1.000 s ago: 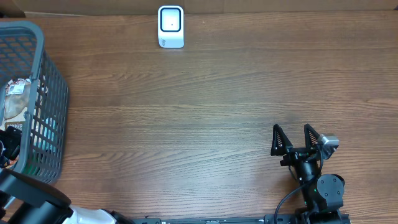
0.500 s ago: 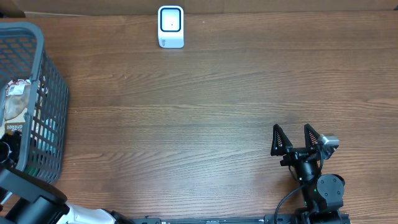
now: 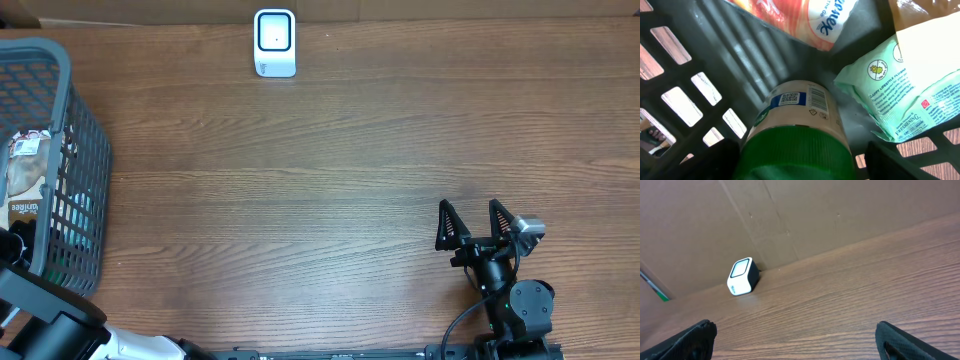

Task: Scan the item barcode
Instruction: 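Grasp the green-capped jar in the basket with the left gripper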

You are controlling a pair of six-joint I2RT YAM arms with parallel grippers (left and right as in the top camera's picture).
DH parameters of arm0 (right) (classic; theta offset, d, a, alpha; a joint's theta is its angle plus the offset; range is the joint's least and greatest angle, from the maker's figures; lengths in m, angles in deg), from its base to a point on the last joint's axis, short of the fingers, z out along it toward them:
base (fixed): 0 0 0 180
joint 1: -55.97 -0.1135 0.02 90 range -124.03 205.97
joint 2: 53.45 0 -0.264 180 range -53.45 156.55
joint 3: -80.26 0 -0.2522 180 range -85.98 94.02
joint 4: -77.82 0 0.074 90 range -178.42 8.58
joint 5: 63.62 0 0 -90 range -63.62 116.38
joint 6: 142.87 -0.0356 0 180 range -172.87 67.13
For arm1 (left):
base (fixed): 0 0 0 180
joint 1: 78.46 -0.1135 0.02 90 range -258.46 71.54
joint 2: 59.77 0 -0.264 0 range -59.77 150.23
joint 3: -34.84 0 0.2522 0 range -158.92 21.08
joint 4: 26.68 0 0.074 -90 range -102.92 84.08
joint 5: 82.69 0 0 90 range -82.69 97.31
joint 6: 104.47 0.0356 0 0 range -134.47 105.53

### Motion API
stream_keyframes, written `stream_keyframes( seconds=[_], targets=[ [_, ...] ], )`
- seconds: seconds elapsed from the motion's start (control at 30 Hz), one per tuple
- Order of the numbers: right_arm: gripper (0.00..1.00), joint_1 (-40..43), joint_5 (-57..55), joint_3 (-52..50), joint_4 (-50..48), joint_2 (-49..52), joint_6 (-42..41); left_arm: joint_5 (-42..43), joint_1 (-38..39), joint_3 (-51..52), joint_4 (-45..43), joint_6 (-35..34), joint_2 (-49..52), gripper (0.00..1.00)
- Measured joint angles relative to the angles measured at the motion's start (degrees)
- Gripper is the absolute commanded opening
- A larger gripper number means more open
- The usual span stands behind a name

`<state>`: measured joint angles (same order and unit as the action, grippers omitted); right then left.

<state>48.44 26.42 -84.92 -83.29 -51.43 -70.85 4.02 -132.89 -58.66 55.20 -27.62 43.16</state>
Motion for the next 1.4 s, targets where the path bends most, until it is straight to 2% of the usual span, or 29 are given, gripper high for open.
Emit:
stream_keyframes(
  seconds=[0.6,1.3,1.4],
  targets=[
    [1.00,0.00,0.00,0.00,0.00,0.00,0.02,-0.04,-0.07,0.15,0.61,-0.37,0.00,0.64],
    [1.00,0.00,0.00,0.00,0.02,0.00,0.00,0.09,-0.09,0.15,0.11,-0.39,0.00,0.64],
    [1.00,0.00,0.00,0.00,0.04,0.00,0.00,0.09,-0.09,0.15,0.11,-0.39,0.00,0.60]
  ],
)
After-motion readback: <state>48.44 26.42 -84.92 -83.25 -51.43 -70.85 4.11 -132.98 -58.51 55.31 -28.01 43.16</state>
